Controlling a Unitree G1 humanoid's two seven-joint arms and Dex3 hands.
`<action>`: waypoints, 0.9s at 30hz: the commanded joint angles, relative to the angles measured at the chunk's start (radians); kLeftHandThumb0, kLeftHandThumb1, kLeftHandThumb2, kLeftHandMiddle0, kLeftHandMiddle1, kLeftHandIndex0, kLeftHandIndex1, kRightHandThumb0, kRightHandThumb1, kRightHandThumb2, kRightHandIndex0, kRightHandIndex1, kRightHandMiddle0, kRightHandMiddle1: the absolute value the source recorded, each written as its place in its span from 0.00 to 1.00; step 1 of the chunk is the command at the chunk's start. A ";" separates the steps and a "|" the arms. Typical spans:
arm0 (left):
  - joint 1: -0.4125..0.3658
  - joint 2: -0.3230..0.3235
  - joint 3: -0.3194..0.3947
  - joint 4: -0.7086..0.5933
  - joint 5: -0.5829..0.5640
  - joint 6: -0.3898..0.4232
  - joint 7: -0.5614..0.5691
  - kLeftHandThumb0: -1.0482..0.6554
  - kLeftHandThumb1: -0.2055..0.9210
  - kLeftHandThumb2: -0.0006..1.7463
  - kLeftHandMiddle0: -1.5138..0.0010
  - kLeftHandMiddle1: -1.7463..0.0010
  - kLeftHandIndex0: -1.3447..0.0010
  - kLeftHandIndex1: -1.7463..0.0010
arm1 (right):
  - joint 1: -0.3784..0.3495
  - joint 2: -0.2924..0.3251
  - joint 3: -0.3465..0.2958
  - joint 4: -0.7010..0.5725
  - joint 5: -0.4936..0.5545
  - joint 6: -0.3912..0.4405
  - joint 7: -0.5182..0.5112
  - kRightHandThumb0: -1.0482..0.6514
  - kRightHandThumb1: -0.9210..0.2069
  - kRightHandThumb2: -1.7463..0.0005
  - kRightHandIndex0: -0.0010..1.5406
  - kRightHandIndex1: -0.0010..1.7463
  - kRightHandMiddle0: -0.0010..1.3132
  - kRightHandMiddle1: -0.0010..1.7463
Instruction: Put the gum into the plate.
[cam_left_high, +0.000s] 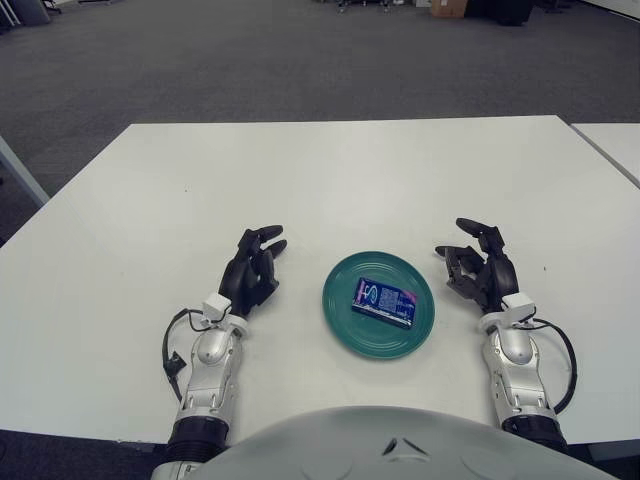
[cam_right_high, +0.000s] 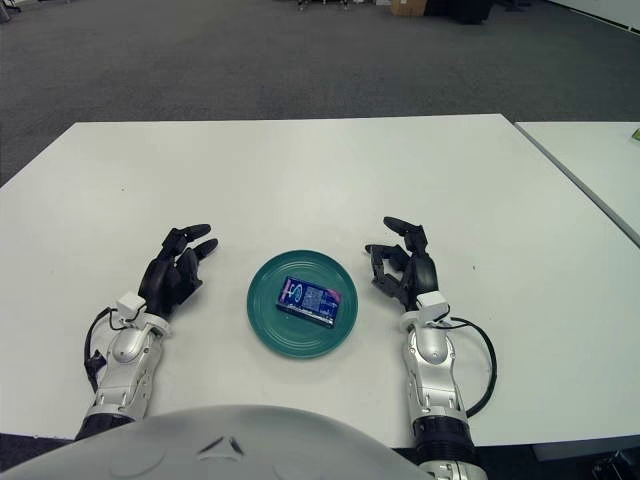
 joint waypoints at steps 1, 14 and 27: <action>0.018 0.007 -0.004 0.031 -0.018 0.006 -0.033 0.14 1.00 0.48 0.71 0.58 0.83 0.33 | 0.139 0.061 0.039 0.080 -0.004 0.009 0.006 0.34 0.14 0.56 0.34 0.41 0.05 0.58; 0.025 0.005 0.007 0.073 -0.049 -0.026 -0.076 0.14 1.00 0.47 0.72 0.57 0.84 0.34 | 0.197 0.058 0.057 -0.004 -0.021 0.048 0.003 0.29 0.03 0.65 0.30 0.19 0.01 0.56; 0.048 0.001 -0.012 0.043 0.020 -0.047 -0.037 0.13 1.00 0.47 0.74 0.58 0.87 0.32 | 0.207 0.050 0.054 -0.031 -0.007 0.079 0.010 0.30 0.03 0.65 0.31 0.14 0.01 0.56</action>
